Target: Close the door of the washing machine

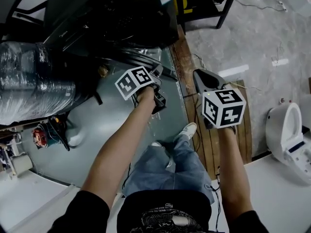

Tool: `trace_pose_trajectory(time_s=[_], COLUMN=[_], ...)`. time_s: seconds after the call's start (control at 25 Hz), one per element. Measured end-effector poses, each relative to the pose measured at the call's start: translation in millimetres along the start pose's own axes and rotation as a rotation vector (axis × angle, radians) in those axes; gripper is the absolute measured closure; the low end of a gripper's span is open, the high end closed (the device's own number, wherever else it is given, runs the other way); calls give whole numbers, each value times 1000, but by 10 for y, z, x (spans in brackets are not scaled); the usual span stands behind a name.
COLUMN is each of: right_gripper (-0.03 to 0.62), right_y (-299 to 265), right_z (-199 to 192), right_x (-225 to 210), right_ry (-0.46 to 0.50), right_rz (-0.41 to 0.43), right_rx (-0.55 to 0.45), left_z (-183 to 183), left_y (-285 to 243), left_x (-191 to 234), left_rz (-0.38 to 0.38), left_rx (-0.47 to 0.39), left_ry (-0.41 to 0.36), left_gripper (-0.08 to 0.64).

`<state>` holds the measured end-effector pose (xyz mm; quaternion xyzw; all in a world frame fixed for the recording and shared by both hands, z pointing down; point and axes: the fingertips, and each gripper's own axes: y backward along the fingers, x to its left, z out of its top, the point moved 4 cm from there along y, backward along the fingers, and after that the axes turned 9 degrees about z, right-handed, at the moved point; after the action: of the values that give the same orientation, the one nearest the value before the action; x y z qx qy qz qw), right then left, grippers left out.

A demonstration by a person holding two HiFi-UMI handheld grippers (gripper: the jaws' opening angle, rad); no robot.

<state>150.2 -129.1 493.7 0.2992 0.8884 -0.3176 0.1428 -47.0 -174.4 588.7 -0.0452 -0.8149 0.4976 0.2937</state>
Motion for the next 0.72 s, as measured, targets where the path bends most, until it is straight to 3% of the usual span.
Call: trace_pose_trajectory(time_s=[0.72], right_gripper=[569], right_y=[-254], right_z=[291], right_x=[-378], right_ry=[27], right_rz=[6], right_rx=[-5], left_z=[417], left_y=[-471], left_x=[-448], left_rz=[-61], left_rx=[-41], left_ry=[193], left_gripper=[266])
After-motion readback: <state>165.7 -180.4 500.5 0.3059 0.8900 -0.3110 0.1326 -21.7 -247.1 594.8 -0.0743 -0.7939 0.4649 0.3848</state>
